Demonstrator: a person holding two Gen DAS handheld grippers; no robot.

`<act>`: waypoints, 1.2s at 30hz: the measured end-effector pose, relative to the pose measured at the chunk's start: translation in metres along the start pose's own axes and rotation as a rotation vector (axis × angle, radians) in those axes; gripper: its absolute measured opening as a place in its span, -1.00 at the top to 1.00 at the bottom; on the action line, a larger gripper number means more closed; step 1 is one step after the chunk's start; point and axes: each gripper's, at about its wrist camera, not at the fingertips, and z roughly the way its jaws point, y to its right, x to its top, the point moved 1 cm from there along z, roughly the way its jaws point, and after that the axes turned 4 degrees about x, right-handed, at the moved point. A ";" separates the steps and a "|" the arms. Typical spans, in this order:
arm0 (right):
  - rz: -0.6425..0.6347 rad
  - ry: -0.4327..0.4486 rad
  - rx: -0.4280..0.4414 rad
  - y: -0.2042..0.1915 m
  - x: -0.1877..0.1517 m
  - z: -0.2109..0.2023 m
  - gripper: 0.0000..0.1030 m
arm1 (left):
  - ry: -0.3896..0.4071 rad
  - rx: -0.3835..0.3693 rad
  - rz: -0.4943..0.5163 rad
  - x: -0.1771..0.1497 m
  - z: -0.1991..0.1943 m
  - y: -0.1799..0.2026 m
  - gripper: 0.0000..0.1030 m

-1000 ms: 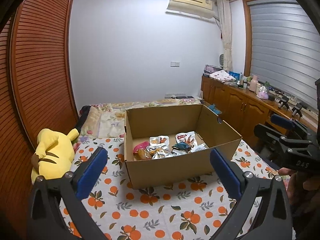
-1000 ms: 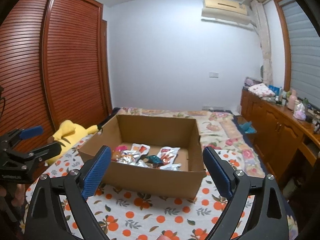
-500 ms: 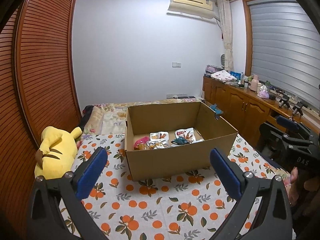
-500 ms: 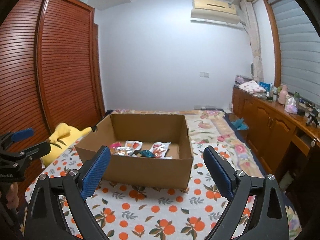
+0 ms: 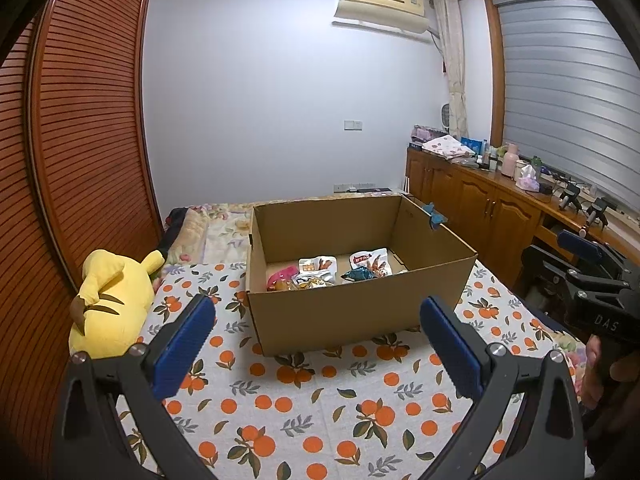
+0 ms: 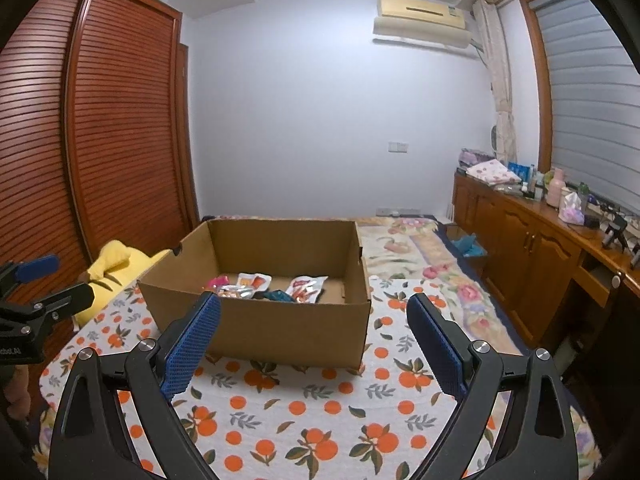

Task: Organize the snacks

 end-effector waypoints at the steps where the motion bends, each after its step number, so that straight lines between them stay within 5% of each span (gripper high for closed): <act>1: 0.000 -0.002 0.000 0.000 0.000 0.000 -0.86 | -0.001 -0.001 0.000 -0.001 0.001 0.000 -1.00; 36: 0.006 -0.007 -0.005 0.006 -0.004 0.001 -0.86 | -0.011 0.013 -0.020 -0.006 0.007 -0.001 -1.00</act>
